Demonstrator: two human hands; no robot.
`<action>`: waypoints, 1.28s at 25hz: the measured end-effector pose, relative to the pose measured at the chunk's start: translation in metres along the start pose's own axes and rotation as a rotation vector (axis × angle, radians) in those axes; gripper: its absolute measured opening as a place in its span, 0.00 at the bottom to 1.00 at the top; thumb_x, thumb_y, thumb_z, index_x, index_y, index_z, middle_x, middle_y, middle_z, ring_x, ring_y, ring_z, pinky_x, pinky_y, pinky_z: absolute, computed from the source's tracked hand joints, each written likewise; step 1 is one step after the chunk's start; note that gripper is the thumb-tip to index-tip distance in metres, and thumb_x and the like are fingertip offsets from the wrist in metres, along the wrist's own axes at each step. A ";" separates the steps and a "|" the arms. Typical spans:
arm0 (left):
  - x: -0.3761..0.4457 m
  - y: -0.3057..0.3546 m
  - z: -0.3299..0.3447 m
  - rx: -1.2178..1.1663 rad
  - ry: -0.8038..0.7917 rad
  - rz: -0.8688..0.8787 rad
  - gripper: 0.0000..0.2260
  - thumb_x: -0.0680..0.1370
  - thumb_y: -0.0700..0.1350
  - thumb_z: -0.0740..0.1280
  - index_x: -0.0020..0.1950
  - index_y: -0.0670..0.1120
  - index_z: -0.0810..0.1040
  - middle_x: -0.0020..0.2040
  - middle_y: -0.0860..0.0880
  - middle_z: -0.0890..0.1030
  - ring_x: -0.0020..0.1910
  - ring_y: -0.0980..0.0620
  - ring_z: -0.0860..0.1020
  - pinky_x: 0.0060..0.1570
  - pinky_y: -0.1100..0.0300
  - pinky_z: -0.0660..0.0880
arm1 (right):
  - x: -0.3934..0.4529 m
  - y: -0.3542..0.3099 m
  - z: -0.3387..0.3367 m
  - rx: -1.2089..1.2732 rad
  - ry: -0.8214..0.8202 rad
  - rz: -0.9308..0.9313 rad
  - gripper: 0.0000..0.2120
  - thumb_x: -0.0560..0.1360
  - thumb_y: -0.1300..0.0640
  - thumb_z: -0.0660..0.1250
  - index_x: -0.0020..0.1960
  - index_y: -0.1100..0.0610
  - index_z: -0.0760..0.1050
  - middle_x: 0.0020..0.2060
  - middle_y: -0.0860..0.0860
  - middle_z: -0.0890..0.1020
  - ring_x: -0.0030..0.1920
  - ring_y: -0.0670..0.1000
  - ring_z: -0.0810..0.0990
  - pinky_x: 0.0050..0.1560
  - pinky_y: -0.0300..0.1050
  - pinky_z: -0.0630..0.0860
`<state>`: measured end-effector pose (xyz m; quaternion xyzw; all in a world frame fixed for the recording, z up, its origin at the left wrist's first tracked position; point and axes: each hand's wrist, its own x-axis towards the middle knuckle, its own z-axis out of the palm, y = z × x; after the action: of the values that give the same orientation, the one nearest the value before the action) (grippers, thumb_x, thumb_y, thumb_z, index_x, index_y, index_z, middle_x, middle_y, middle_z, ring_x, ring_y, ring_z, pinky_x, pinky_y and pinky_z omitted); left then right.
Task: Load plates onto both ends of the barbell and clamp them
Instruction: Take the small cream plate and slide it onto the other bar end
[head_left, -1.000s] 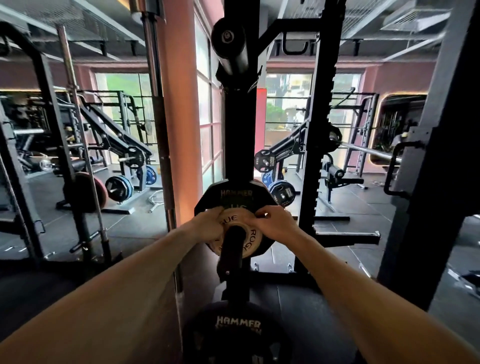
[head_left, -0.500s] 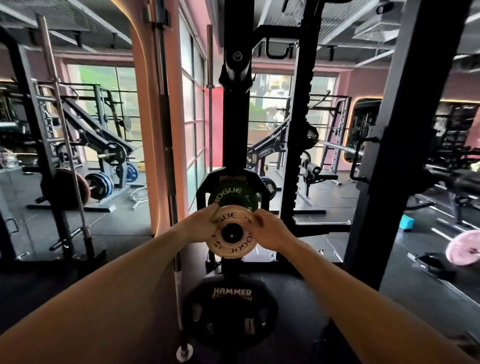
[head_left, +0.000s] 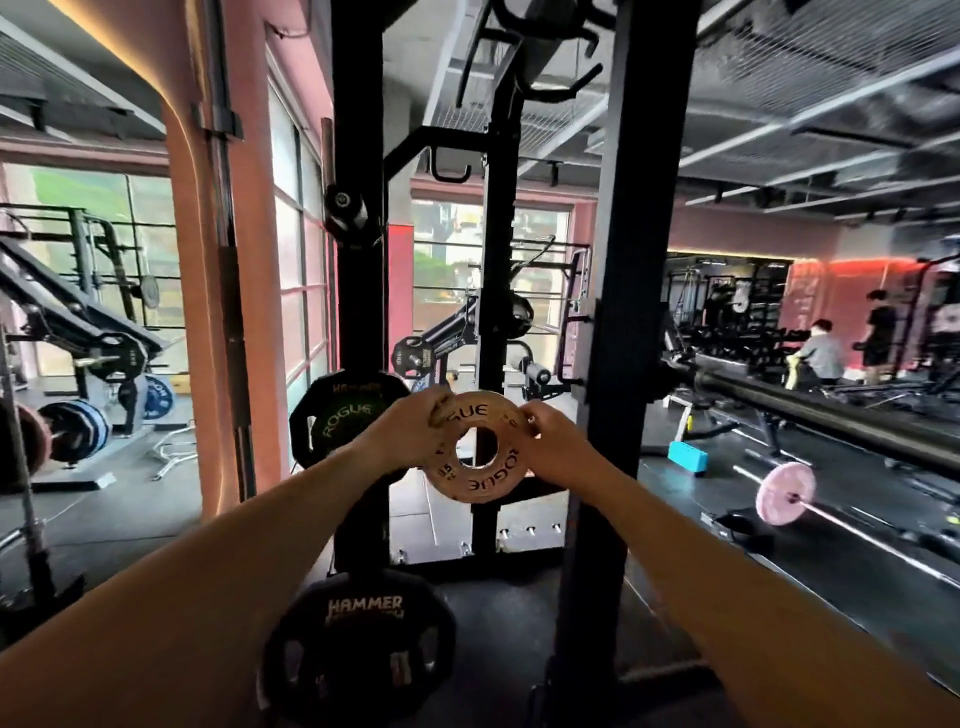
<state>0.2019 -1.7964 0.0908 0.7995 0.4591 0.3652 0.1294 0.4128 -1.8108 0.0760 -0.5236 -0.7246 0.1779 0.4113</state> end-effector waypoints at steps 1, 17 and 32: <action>0.005 0.023 0.015 -0.019 -0.004 0.027 0.08 0.77 0.47 0.70 0.51 0.45 0.76 0.43 0.49 0.80 0.41 0.51 0.77 0.43 0.56 0.74 | -0.009 0.009 -0.028 -0.018 0.019 -0.002 0.16 0.76 0.43 0.68 0.53 0.55 0.77 0.44 0.49 0.82 0.45 0.50 0.82 0.41 0.41 0.75; 0.061 0.342 0.309 -0.256 -0.120 0.169 0.07 0.75 0.45 0.70 0.53 0.49 0.77 0.47 0.49 0.82 0.44 0.50 0.80 0.49 0.51 0.80 | -0.190 0.200 -0.386 -0.268 0.248 0.007 0.08 0.77 0.48 0.71 0.52 0.50 0.77 0.40 0.45 0.81 0.40 0.46 0.81 0.42 0.45 0.79; 0.108 0.397 0.364 -0.047 -0.095 0.336 0.07 0.75 0.43 0.72 0.48 0.47 0.75 0.41 0.50 0.82 0.41 0.47 0.81 0.43 0.53 0.77 | -0.169 0.298 -0.439 -0.006 0.277 0.011 0.12 0.78 0.55 0.71 0.58 0.59 0.78 0.44 0.47 0.80 0.42 0.45 0.78 0.40 0.31 0.74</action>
<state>0.7454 -1.8766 0.1020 0.8781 0.3035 0.3542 0.1067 0.9583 -1.9237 0.0647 -0.5484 -0.6584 0.1039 0.5050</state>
